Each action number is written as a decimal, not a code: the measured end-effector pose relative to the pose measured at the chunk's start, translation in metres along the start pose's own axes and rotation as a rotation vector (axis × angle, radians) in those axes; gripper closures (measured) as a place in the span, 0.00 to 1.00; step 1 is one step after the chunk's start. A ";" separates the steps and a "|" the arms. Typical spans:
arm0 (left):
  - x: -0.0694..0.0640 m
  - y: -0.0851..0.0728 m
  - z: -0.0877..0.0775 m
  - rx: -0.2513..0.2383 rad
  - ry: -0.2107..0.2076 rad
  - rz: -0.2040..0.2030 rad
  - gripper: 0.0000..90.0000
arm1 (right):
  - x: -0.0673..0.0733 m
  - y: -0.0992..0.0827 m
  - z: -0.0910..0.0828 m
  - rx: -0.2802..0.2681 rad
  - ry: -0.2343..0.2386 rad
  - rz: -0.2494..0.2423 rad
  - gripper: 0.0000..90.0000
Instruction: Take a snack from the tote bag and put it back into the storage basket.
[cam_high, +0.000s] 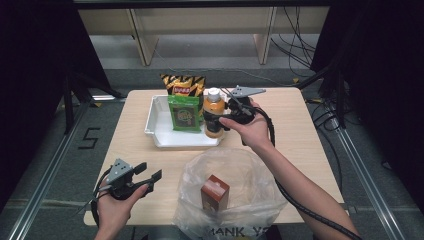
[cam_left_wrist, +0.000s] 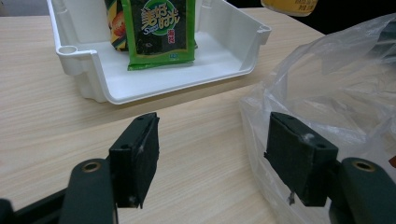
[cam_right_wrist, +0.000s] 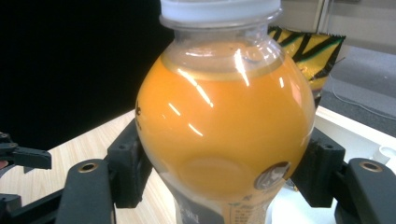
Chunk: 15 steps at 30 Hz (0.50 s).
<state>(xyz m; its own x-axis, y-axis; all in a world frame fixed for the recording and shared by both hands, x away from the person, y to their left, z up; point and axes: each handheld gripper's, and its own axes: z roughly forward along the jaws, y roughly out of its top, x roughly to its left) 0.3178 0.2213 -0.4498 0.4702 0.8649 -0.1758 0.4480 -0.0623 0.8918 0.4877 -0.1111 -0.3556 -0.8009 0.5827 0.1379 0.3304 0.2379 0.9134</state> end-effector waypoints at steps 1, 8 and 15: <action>0.000 0.000 0.000 0.001 0.000 0.000 0.38 | -0.001 -0.001 0.001 0.005 -0.008 0.002 0.36; 0.000 0.000 0.000 0.005 -0.002 0.003 0.38 | -0.008 0.001 0.007 -0.003 -0.008 -0.016 0.36; 0.001 0.000 0.000 0.003 -0.003 0.002 0.38 | -0.013 0.003 0.014 0.004 -0.024 0.001 0.36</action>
<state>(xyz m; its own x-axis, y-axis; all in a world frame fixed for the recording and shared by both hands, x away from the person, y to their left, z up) 0.3183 0.2220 -0.4500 0.4733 0.8634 -0.1750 0.4491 -0.0656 0.8911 0.5058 -0.1075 -0.3600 -0.7885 0.6013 0.1293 0.3329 0.2404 0.9118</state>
